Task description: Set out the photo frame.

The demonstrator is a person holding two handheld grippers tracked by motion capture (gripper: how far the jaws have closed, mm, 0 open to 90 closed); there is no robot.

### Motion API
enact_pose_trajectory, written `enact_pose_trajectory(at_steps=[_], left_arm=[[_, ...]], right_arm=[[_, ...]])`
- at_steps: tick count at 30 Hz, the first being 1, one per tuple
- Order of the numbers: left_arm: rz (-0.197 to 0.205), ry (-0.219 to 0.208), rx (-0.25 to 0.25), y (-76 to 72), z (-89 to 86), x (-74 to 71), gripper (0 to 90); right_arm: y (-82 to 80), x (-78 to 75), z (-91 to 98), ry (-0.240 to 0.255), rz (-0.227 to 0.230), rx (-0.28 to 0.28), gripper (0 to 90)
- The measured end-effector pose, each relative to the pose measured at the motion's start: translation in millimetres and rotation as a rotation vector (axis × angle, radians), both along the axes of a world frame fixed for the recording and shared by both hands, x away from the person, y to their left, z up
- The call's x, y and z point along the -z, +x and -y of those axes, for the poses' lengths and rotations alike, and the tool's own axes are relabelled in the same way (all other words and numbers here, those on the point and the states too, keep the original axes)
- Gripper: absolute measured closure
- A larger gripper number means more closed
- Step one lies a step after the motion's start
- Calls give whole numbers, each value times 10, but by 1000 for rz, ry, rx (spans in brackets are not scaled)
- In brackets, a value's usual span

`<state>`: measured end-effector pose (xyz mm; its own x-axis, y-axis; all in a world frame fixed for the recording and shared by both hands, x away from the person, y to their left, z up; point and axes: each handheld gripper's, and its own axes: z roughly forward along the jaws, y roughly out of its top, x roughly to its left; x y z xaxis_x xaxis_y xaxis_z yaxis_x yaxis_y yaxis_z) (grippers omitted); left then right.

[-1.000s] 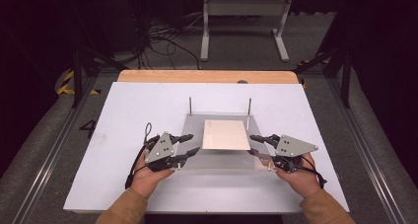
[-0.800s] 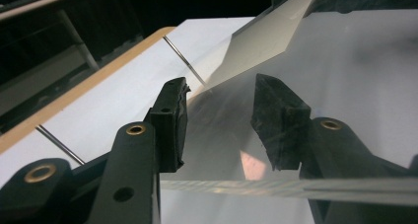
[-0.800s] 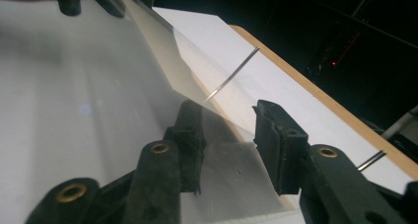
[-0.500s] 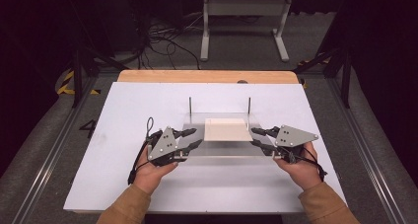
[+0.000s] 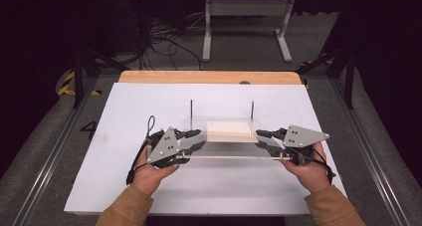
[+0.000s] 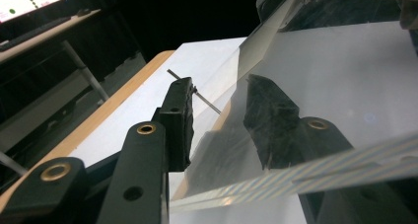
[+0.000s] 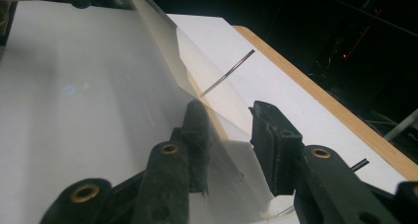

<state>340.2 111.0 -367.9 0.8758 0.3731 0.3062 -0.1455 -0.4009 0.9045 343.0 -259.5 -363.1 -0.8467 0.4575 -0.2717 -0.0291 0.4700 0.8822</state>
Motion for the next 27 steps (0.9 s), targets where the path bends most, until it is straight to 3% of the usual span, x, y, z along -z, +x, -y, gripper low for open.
enact_pose_trajectory(at_steps=[6, 9, 12, 17, 21, 27], left_arm=[[11, 2, 23, -142, -44, -188, 619], [10, 16, 45, -242, -56, -283, 634], [10, 20, 61, -317, -63, -332, 646], [-23, 32, 90, -422, -79, -407, 665], [-88, 40, 115, -473, -98, -427, 683], [-137, 59, 147, -525, -137, -443, 704]], right_arm=[[-180, -200, -40, -9, 5, 8, 660], [-280, -306, -46, -11, -31, 3, 663], [-377, -373, -55, -18, -35, 3, 663], [-506, -472, -66, -28, -77, 2, 663], [-584, -523, -84, -37, -147, 3, 664], [-659, -542, -120, -42, -220, 3, 663]])
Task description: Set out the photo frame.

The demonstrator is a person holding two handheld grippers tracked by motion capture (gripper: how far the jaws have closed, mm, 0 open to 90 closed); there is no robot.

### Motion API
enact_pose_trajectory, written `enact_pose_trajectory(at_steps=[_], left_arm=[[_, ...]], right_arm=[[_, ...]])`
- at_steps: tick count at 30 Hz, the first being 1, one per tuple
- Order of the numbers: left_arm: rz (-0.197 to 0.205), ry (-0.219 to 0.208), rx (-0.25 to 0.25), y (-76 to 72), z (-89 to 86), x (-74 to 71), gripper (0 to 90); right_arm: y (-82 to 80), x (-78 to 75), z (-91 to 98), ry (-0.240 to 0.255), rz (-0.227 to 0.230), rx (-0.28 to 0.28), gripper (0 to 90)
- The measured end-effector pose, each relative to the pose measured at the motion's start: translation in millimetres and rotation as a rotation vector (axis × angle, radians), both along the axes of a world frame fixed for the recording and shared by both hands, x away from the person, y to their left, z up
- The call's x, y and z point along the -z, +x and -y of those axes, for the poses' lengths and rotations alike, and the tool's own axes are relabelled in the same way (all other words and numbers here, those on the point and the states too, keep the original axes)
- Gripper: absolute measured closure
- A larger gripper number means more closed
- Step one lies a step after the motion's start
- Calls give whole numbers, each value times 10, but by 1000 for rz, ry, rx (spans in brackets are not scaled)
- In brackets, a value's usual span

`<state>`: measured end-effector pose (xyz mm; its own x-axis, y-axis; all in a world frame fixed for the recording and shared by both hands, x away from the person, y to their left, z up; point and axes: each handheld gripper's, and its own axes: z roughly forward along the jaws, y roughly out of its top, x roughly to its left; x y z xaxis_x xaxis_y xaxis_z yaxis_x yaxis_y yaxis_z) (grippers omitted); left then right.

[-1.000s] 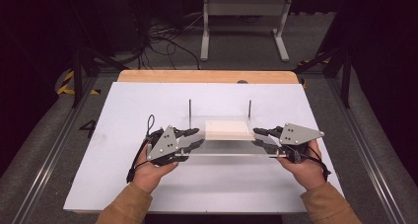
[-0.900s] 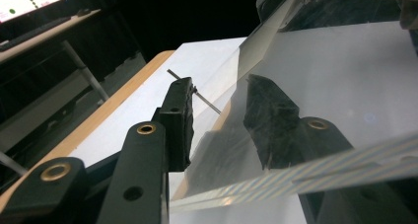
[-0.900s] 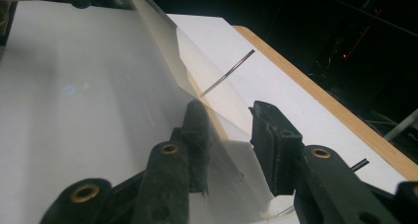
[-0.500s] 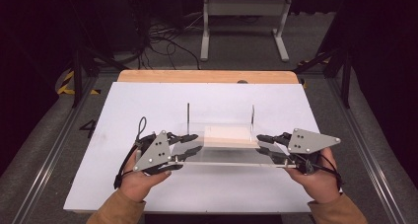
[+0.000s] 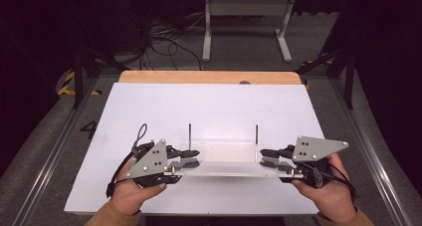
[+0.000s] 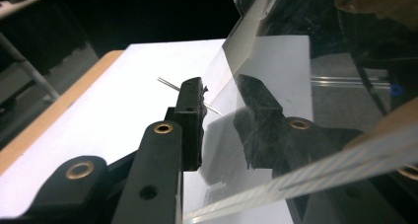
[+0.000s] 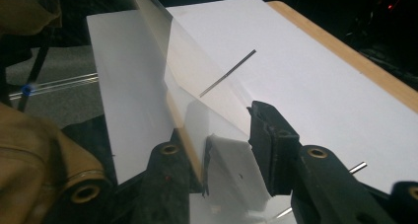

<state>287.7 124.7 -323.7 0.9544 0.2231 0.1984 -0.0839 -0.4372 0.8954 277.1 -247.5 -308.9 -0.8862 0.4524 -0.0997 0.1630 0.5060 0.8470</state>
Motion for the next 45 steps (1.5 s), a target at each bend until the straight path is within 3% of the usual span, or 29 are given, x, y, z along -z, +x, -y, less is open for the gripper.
enact_pose_trajectory(at_steps=[6, 10, 17, 18, 20, 23, 26, 28, 33, 38, 45], left_arm=[[-62, 0, 14, 17, -25, 32, 712], [-69, -2, 19, 47, -21, 16, 712], [-100, -59, 32, 176, -59, 13, 687], [-73, -76, 19, 186, -69, 18, 683], [-55, -84, 3, 207, -68, 8, 675], [-48, -125, -34, 249, -60, 7, 648], [-56, -172, -77, 296, -63, 18, 525], [-47, -183, -97, 316, -75, 24, 502], [1, -146, -197, 330, -128, 47, 403], [-32, -177, -223, 349, -215, 117, 340], [-65, -179, -254, 363, -349, 210, 329]], right_arm=[[-16, 14, -32, -6, -65, 2, 664], [9, 11, -25, -4, -79, 3, 663], [100, 3, 7, 41, -108, -13, 665], [110, 5, 11, 46, -97, -19, 666], [128, 4, 16, 61, -65, -15, 667], [163, 19, 32, 97, -30, -12, 660], [209, 30, 54, 137, -10, -13, 652], [224, 30, 59, 145, -4, -12, 649], [304, 17, 60, 168, 41, 13, 634], [408, 25, 69, 218, 65, 40, 614], [539, 45, 81, 256, 91, 77, 587]])
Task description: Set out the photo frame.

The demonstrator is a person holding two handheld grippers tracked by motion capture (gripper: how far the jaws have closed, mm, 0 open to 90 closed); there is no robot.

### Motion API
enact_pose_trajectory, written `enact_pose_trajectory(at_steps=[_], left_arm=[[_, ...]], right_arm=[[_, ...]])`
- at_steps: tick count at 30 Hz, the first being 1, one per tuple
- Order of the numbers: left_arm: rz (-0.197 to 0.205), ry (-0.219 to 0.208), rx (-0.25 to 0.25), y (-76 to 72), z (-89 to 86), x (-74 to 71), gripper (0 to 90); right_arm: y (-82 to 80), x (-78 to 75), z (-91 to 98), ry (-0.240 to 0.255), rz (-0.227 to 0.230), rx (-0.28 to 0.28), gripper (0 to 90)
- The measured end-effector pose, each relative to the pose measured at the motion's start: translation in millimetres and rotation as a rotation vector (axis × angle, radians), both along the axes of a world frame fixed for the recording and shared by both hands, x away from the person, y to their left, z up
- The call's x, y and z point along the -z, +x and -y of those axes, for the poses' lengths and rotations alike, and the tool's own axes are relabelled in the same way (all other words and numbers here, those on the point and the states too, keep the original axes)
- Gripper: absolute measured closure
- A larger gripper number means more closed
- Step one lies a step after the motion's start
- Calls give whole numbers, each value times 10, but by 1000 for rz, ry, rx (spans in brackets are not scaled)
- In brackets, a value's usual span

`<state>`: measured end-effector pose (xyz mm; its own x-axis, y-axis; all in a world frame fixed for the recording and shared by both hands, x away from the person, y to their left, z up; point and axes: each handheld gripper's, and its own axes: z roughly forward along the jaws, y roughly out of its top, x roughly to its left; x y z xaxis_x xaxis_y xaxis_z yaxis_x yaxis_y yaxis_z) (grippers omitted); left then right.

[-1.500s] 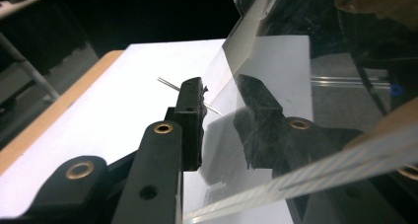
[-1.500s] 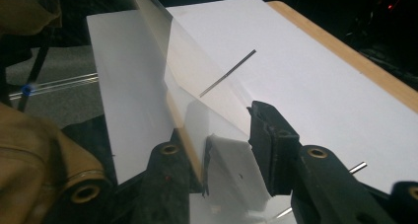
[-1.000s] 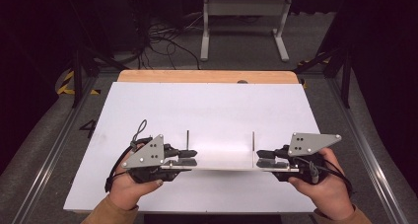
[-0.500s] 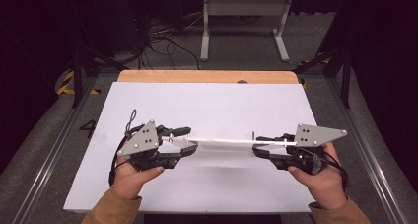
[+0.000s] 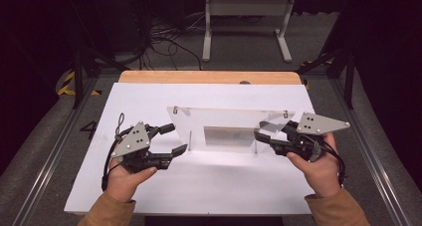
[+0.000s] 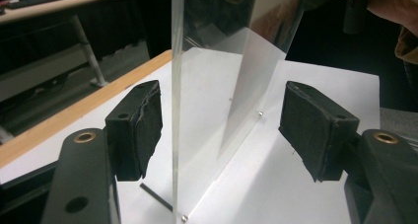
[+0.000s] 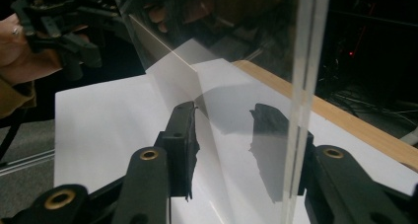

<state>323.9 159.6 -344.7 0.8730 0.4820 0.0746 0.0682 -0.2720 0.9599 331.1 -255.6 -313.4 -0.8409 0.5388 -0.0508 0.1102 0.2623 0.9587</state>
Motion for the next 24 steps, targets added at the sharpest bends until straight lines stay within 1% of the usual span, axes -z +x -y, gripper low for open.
enact_pose_trajectory(at_steps=[3, 6, 7, 11, 12, 17, 18, 20, 21, 24], left_arm=[[-10, 5, -10, 4, -62, 59, 329], [-25, 12, -22, 15, -114, 113, 329], [-38, 5, -30, 12, -132, 135, 329], [-55, 3, -39, 24, -196, 189, 329], [-63, -6, -44, 25, -208, 205, 328], [-69, -1, -78, 23, -242, 246, 332], [-68, 8, -79, 27, -251, 253, 331], [-82, 9, -84, 30, -263, 283, 331], [-80, 12, -86, 37, -268, 295, 331], [-90, 12, -88, 41, -277, 321, 331]], right_arm=[[68, 14, 0, 13, 12, 25, 584], [117, 17, -2, 19, 18, 36, 581], [133, 16, -2, 18, 22, 41, 580], [198, 6, -11, 11, 27, 60, 575], [216, 4, -10, 9, 29, 64, 574], [278, 8, -17, 1, 35, 86, 560], [302, 15, -22, -4, 30, 97, 552], [327, 24, -26, -12, 24, 107, 544], [340, 29, -28, -14, 24, 109, 537], [374, 41, -30, -19, 20, 116, 527]])
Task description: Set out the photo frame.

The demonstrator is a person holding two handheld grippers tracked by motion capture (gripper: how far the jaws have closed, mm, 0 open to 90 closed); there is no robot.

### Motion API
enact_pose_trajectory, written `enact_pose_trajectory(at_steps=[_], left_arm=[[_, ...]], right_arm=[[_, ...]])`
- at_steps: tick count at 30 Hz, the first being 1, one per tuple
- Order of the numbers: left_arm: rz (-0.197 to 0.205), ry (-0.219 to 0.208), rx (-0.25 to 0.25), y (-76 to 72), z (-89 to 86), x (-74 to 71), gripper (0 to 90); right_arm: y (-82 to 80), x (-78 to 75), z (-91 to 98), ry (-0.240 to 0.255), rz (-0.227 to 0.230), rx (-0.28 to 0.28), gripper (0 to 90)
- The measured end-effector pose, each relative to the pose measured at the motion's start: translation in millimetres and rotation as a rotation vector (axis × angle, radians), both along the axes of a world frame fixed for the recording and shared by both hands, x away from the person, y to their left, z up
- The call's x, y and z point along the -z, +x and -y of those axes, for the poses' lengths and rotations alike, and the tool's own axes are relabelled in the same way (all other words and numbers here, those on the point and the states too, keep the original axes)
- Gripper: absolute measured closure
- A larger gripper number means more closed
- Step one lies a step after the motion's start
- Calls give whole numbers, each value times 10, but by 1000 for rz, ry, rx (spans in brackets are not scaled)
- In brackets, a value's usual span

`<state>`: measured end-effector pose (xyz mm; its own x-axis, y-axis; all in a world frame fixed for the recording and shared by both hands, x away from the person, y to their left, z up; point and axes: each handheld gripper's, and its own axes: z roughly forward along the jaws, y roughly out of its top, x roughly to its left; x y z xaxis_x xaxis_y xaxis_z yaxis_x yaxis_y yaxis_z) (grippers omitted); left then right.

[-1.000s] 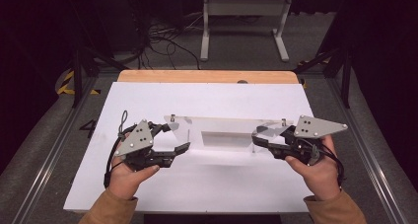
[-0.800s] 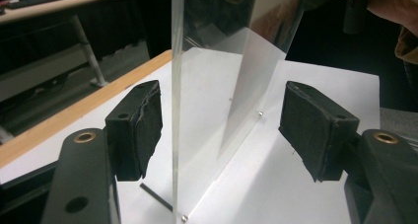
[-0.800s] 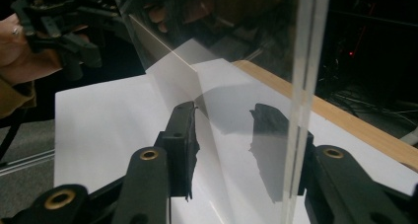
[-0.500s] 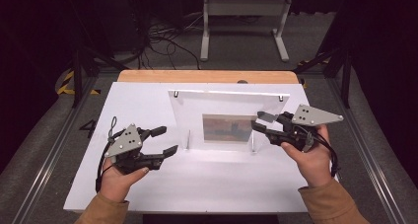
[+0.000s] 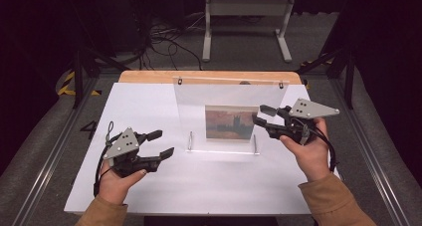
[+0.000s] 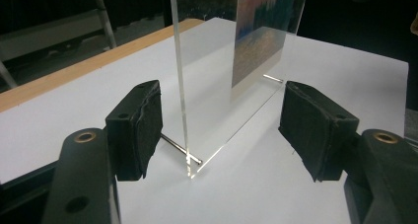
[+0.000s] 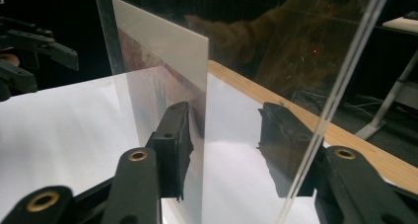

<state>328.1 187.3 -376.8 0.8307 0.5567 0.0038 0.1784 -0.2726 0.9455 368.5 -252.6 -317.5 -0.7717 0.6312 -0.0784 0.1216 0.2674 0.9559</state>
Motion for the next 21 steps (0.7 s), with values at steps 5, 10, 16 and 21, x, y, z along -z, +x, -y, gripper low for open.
enact_pose_trajectory(at_steps=[5, 10, 16, 21], left_arm=[[-9, 3, -14, 6, -30, 33, 332], [-20, -4, -12, 22, -39, 55, 331], [-30, -8, -6, 34, -34, 74, 328], [-30, -13, -8, 33, -56, 80, 324]], right_arm=[[84, 31, -3, -5, -11, 27, 471], [136, 47, 3, 2, -17, 57, 385], [168, 60, 4, -1, -25, 74, 310], [142, 45, 54, -7, -28, 109, 245]])
